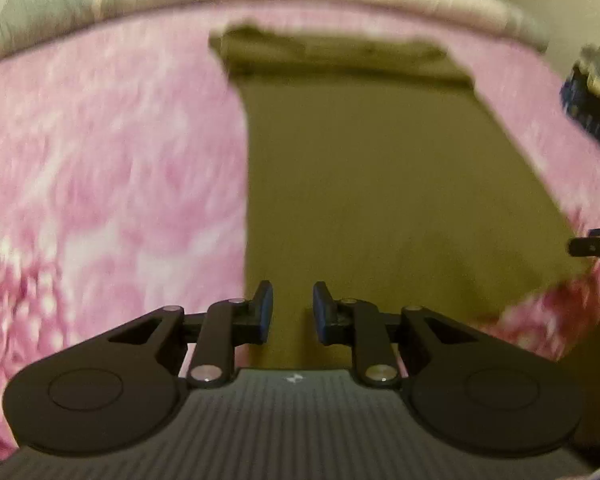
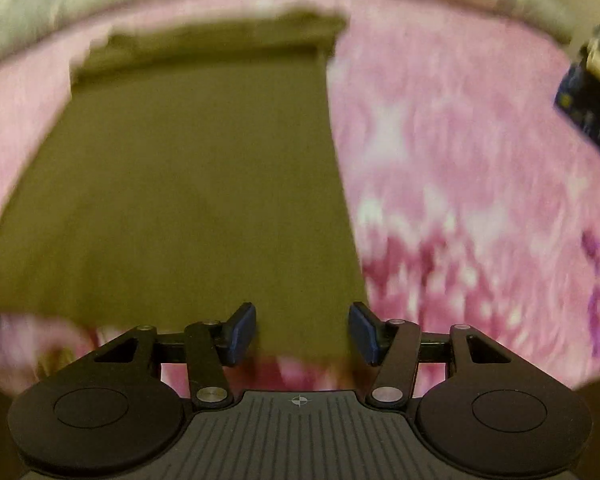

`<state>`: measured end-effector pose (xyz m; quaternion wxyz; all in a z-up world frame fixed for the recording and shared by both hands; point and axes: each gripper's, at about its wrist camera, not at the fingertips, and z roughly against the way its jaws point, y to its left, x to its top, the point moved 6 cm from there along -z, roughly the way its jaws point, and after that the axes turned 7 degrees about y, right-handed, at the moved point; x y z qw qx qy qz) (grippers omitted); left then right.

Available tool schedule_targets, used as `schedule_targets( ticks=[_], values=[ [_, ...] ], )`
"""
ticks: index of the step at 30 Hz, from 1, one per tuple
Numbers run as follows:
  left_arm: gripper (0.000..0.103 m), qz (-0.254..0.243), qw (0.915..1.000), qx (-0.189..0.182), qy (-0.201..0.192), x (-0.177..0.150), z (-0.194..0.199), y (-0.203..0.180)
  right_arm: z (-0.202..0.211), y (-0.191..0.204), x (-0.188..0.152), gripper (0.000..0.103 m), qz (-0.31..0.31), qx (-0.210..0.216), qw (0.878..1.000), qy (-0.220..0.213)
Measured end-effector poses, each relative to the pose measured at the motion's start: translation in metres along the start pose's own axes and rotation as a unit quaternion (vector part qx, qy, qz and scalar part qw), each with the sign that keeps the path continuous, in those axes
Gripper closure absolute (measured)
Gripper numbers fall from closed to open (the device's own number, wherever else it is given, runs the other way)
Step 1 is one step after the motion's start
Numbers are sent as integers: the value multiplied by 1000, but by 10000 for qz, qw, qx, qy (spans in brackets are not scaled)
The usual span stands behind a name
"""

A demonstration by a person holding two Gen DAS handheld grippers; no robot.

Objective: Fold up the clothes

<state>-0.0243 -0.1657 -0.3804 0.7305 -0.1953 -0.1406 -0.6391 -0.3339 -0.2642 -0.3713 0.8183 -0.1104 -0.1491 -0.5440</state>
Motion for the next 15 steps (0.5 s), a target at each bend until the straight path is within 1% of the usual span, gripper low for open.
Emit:
schedule_targets(
  ticks=[1, 3, 5, 7, 8, 9, 11, 12, 13, 15],
  values=[
    [83, -27, 9999, -38, -139, 9, -3, -4, -1, 5, 11, 47, 41, 23, 9999, -150],
    [78, -69, 9996, -126, -232, 22, -18, -13, -7, 16, 30, 47, 154, 68, 9991, -379],
    [78, -98, 9998, -153, -48, 25, -39, -23, -26, 27, 35, 47, 366, 78, 9987, -342],
    [76, 22, 9999, -59, 93, 11, -44, -31, -49, 29, 17, 47, 450, -35, 9989, 128],
    [76, 94, 9998, -2, 156, 3, -46, -34, -51, 26, 6, 47, 361, -21, 9993, 132],
    [76, 167, 9996, 55, 219, -5, -47, -38, -46, 21, -6, 47, 213, 48, 9998, 39],
    [75, 337, 9986, 153, 389, -25, -38, -43, -35, 12, -36, 47, 140, 104, 9997, 155],
    [75, 414, 9980, 219, 436, -35, -32, -45, -29, 9, -51, 47, 207, 87, 9995, 243],
    [75, 454, 9970, 293, 557, -44, -26, -47, -24, 6, -64, 47, 301, 76, 9989, 338],
    [75, 561, 9935, 482, 861, -58, -15, -53, -17, 3, -86, 47, 398, 103, 9970, 660]
  ],
)
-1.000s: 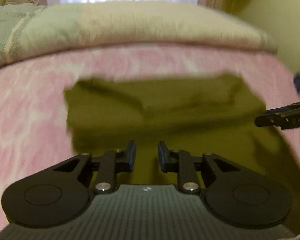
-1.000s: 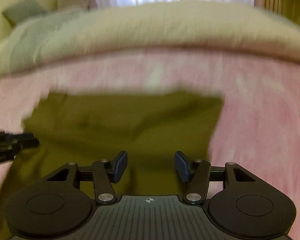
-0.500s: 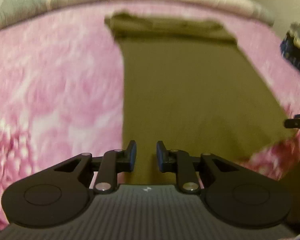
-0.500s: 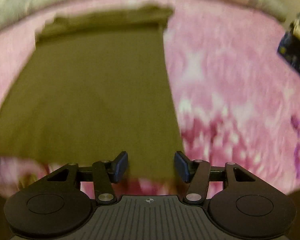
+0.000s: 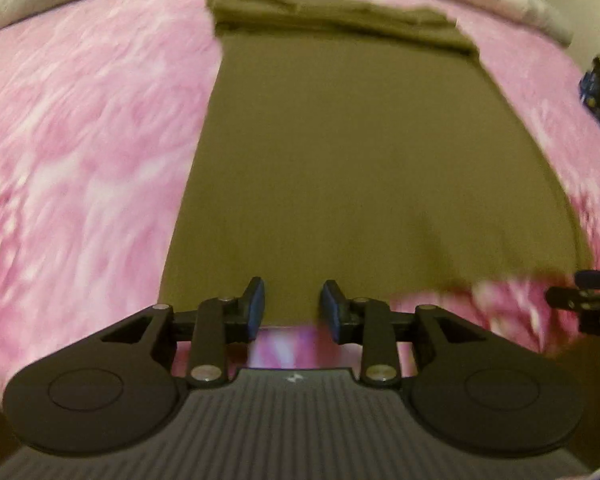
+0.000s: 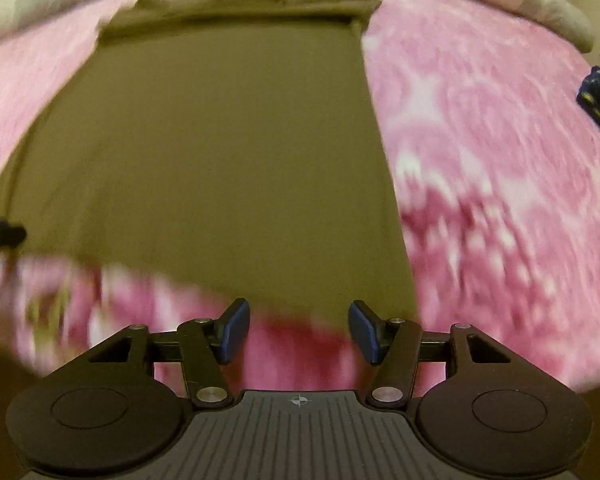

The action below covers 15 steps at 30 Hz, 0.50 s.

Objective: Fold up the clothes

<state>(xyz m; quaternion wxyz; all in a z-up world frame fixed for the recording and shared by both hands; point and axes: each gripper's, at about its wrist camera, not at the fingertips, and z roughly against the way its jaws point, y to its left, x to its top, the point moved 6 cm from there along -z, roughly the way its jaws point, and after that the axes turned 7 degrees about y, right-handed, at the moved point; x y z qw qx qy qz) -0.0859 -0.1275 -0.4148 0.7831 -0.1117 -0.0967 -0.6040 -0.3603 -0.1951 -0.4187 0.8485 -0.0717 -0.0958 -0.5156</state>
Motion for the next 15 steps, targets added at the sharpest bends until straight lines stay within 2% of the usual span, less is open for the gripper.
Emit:
schedule_targets(
  ticks=[2, 3, 6, 10, 15],
  values=[
    [75, 225, 9987, 227, 394, -17, 12, -4, 11, -11, -19, 47, -266, 191, 9993, 195],
    [75, 337, 9981, 276, 426, -24, 23, -7, 20, -19, -26, 47, -418, 299, 9985, 172],
    [69, 618, 9971, 315, 304, -42, 65, -20, 58, -36, -44, 47, -590, 559, 9967, -11],
    [68, 683, 9968, 388, 164, -57, 126, -44, 110, -39, -56, 47, -112, 511, 9986, -2],
    [62, 890, 9950, 346, -307, -65, 208, -64, 173, -30, -60, 47, 227, 546, 9977, -320]
  ],
)
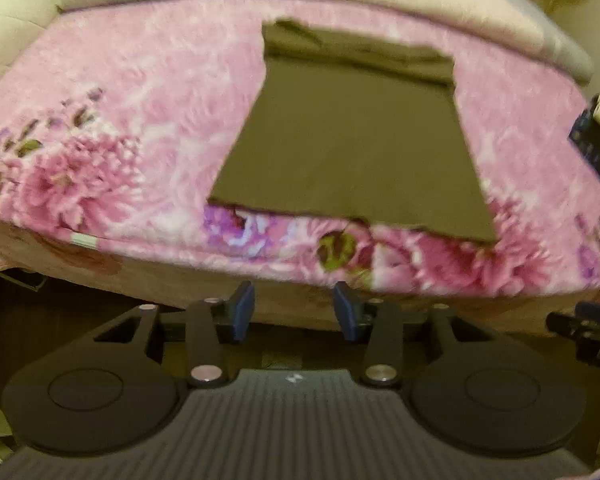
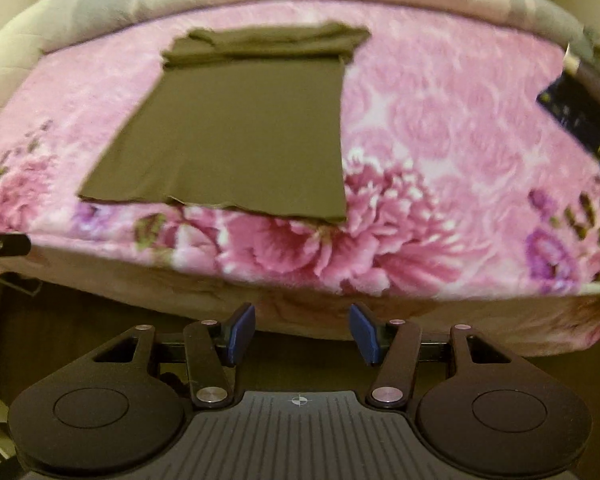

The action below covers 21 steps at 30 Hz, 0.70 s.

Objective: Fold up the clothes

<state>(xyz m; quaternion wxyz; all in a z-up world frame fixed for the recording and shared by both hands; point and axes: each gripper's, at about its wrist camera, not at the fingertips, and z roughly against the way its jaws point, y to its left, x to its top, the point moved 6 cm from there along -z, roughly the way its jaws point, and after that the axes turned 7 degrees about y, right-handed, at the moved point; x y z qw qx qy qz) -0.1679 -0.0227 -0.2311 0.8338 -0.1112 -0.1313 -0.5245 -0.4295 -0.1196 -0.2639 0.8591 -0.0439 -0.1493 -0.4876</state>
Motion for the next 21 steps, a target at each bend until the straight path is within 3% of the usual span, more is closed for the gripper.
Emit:
schedule_targets(
  ticks=[5, 10, 21],
  values=[
    [56, -6, 9987, 60, -514, -4, 66, -13, 57, 16, 1, 47, -106, 349, 9987, -347],
    [56, -134, 9976, 198, -652, -21, 103, -19, 99, 27, -3, 47, -121, 400, 9978, -514],
    [53, -170, 9962, 509, -679, -47, 141, -13, 117, 41, -36, 47, -2, 328, 9987, -399]
  ],
)
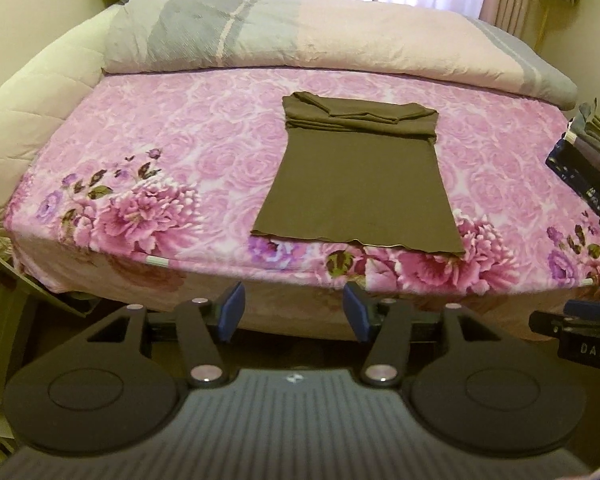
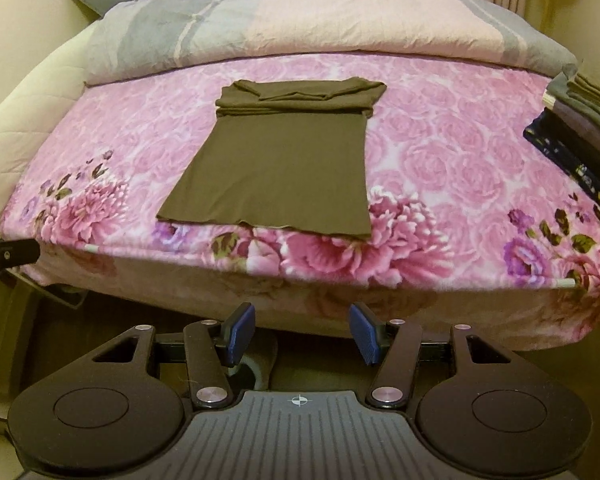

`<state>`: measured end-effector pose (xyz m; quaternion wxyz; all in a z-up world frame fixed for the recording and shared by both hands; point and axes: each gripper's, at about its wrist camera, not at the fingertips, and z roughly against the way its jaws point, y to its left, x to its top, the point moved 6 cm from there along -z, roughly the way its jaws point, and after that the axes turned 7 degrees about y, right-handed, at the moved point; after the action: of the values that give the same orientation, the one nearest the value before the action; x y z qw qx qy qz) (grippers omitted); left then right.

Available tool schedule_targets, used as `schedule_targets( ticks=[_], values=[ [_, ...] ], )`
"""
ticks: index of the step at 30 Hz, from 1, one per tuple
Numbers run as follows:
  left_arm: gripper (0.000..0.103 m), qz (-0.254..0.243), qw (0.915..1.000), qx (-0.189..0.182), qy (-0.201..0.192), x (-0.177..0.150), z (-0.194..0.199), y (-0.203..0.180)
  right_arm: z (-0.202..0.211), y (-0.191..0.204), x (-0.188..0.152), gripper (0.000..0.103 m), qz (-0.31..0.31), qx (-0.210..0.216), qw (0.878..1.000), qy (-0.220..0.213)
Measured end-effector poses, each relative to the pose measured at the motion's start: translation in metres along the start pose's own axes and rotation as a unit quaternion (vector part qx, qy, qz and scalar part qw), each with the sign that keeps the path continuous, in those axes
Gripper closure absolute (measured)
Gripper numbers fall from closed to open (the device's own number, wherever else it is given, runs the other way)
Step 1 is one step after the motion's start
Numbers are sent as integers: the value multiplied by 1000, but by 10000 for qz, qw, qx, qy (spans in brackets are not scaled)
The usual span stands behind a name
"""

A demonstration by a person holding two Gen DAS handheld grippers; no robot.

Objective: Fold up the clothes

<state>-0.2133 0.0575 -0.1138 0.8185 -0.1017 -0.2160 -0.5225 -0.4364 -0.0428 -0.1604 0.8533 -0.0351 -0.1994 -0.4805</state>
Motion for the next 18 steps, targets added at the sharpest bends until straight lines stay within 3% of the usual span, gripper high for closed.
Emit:
schedule_targets(
  ticks=[18],
  values=[
    [52, -104, 9999, -105, 38, -5, 2, 2, 8, 4, -7, 47, -78, -186, 9998, 22]
  ],
)
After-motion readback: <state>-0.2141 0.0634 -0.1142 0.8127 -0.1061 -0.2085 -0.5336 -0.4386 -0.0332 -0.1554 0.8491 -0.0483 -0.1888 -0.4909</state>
